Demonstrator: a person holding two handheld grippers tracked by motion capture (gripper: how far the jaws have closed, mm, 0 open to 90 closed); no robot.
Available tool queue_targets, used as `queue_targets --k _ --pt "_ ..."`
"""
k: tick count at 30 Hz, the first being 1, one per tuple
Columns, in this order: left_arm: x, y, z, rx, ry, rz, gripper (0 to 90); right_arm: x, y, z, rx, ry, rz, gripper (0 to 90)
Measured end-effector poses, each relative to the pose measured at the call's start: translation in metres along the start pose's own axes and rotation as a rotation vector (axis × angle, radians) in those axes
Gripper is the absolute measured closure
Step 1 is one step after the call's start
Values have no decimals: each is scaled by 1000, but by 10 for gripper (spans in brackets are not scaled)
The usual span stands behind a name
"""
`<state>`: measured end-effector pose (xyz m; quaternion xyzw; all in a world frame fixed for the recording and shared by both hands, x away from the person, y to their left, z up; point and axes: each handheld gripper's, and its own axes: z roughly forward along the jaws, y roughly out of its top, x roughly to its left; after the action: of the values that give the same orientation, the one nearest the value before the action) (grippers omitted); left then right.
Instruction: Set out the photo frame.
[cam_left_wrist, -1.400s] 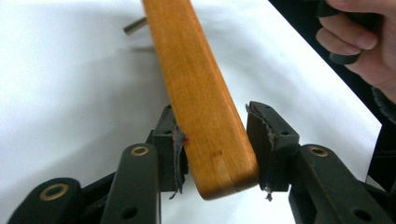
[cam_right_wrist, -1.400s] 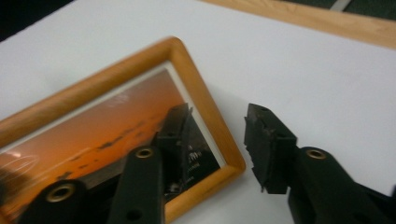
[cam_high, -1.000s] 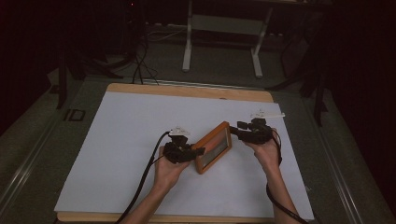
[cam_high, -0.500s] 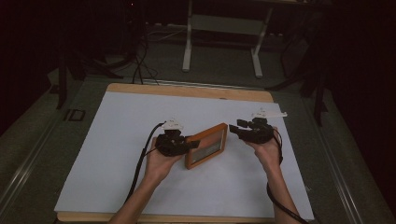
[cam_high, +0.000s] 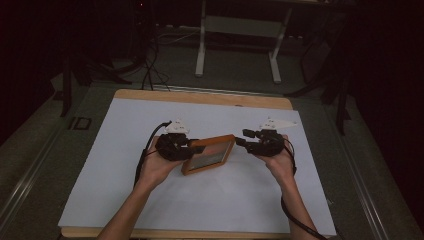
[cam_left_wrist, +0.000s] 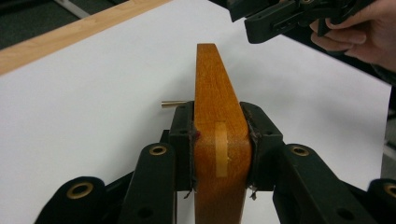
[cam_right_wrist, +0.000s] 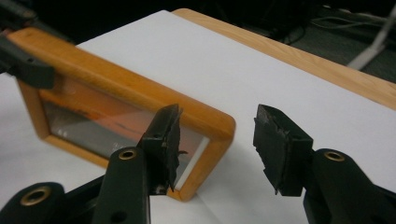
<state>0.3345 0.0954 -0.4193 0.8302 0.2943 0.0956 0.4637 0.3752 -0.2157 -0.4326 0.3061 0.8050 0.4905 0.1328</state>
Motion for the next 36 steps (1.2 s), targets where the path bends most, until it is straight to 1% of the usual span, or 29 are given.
queue_targets --k 3,6,8,10,11,13,14,15,18,20,23,26,28,30,32,35,36 --pt "1 2 -5 15 -11 29 691 7 2 5 2 29 -29 503" --pt "2 3 -9 25 -34 51 690 12 4 10 12 55 -53 503" --pt "3 4 -11 32 -49 56 690 16 5 15 20 76 -66 498" --pt "4 6 -12 44 -57 68 690 20 6 19 24 106 -78 490" --pt "4 7 -12 48 -62 74 690 22 7 22 25 127 -86 481" --pt "4 10 -13 58 -75 92 689 26 8 25 28 152 -104 461" --pt "4 11 -13 60 -80 95 689 29 9 28 33 168 -122 447" --pt "4 12 -13 65 -88 104 689 31 10 29 34 174 -134 434" --pt "5 16 -13 75 -110 126 688 37 14 32 34 211 -169 389" --pt "4 16 -12 67 -117 139 688 41 16 34 32 229 -200 372" --pt "5 16 -9 42 -133 127 684 47 19 37 37 256 -233 358" --pt "6 18 -6 21 -148 118 682 49 20 40 51 273 -249 351" --pt "5 20 -3 16 -163 124 679 50 20 43 59 281 -258 346" --pt "2 24 0 23 -175 140 676 51 21 44 61 285 -270 343" --pt "1 27 3 26 -197 143 669 52 22 45 64 294 -279 343" --pt "1 31 7 24 -214 135 662 54 22 45 75 313 -303 404" --pt "1 31 8 22 -224 129 659 54 22 45 77 305 -312 425"
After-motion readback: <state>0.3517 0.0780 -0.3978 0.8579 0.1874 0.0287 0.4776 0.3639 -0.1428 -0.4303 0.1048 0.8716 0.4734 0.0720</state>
